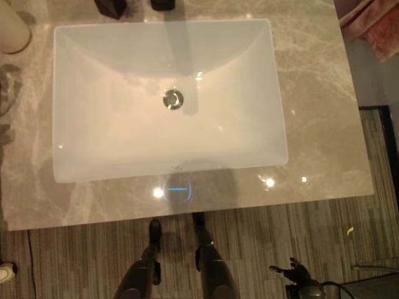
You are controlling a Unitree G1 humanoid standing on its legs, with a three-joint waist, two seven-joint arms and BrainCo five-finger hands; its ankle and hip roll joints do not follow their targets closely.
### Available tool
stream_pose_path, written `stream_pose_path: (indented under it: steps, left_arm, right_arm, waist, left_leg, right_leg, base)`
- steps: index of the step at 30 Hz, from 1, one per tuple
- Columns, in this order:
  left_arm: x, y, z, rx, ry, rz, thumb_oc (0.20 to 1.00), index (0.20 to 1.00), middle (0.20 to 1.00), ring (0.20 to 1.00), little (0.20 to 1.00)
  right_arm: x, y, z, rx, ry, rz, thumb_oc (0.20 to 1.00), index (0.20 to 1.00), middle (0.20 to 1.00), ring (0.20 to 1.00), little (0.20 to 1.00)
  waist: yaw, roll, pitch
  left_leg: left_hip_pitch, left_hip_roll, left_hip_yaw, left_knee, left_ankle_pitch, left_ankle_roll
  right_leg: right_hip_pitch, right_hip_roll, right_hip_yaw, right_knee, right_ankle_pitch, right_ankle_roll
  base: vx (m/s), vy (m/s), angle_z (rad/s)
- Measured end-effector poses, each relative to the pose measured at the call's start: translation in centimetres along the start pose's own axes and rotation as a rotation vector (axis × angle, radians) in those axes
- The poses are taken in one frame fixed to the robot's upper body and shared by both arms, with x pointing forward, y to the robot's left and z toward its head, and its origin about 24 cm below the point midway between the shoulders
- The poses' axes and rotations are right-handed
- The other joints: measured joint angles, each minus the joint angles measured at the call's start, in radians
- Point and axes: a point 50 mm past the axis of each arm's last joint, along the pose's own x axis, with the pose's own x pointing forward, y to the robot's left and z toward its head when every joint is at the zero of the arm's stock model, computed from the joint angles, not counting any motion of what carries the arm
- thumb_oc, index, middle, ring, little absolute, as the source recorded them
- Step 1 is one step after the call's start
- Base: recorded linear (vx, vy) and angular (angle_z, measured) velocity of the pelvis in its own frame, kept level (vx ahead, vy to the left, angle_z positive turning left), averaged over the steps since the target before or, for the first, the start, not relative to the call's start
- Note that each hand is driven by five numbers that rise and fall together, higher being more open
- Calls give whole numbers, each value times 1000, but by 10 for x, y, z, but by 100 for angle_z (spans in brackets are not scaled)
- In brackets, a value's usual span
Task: Put brush and paste in cup on sink, flatten towel.
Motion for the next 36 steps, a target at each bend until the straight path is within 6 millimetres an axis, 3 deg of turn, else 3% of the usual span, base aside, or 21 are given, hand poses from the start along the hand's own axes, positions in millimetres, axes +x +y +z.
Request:
stream_pose_path:
  steps: [19,36]
  left_arm:
    - [-2,15,-5,14,26,84,200,200,200,200,200]
    - [13,34,15,34,-48,181,200,200,200,200,200]
  right_arm:
    - [0,0,1,0,-9,1,1000,1000,1000,1000,1000]
    - [0,1,2,5,-13,1,1000,1000,1000,1000,1000]
  waist:
    - [1,-20,10]
    - [-9,-37,23]
  left_leg:
    - [-21,3,6,0,-1,-1]
    - [-55,4,11,0,-1,-1]
  right_leg:
    - [-24,3,5,0,0,1]
    - [-60,6,12,0,2,0]
  base:
    - [0,0,0]
    - [0,0,0]
